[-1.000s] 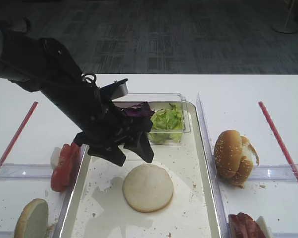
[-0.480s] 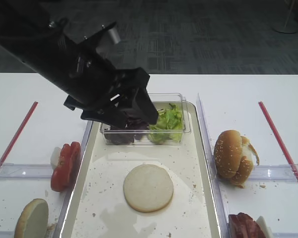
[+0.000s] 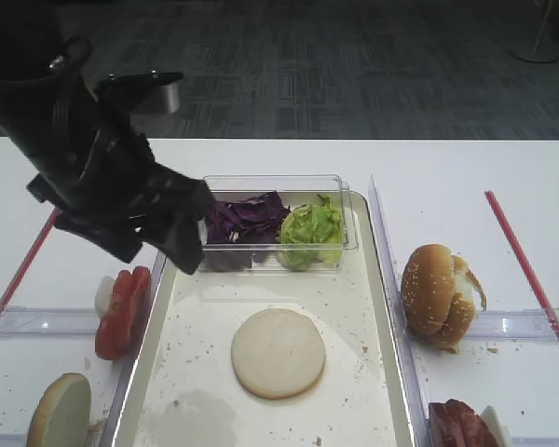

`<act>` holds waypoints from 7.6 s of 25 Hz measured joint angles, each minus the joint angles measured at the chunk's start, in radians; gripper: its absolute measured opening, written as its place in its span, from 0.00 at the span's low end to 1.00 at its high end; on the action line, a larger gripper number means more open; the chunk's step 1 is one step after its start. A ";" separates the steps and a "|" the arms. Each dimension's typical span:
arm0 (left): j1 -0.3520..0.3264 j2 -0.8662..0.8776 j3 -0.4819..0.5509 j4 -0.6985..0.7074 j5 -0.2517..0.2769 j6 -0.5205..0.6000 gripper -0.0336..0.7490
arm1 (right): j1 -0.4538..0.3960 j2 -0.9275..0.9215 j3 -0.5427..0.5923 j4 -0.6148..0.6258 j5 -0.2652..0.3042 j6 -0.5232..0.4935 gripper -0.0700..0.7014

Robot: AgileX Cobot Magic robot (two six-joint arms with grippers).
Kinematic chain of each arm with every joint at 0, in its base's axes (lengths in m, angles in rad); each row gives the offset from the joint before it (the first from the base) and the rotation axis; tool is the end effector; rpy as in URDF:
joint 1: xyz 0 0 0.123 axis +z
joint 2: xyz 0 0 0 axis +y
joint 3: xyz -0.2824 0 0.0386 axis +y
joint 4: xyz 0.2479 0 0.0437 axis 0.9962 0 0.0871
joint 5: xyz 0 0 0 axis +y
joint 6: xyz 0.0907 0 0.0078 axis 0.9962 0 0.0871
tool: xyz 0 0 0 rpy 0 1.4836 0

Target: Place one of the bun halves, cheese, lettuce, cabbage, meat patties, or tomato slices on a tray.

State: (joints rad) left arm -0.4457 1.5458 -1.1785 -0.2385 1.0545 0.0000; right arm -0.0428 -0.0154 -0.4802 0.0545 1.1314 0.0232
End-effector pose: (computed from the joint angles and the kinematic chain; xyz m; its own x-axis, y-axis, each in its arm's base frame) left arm 0.2630 -0.1464 0.2717 -0.9240 0.3122 -0.2206 0.3600 0.9049 -0.2270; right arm -0.0079 0.0048 0.2661 -0.5199 0.0686 -0.8514 0.0248 0.9976 0.0652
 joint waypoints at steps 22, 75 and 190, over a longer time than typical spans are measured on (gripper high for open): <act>0.221 0.000 0.000 0.279 0.127 -0.152 0.65 | 0.000 0.000 0.000 0.000 0.000 -0.002 1.00; 0.488 -0.939 0.679 0.281 0.102 -0.064 0.65 | 0.000 0.000 0.000 0.000 0.000 -0.002 1.00; 0.489 -1.564 0.688 0.283 0.132 -0.047 0.78 | 0.000 0.000 0.000 -0.002 0.000 0.000 1.00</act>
State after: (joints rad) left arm 0.0438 -0.0178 -0.4904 0.0449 1.1860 -0.0470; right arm -0.0428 -0.0154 -0.4802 0.0527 1.1314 0.0228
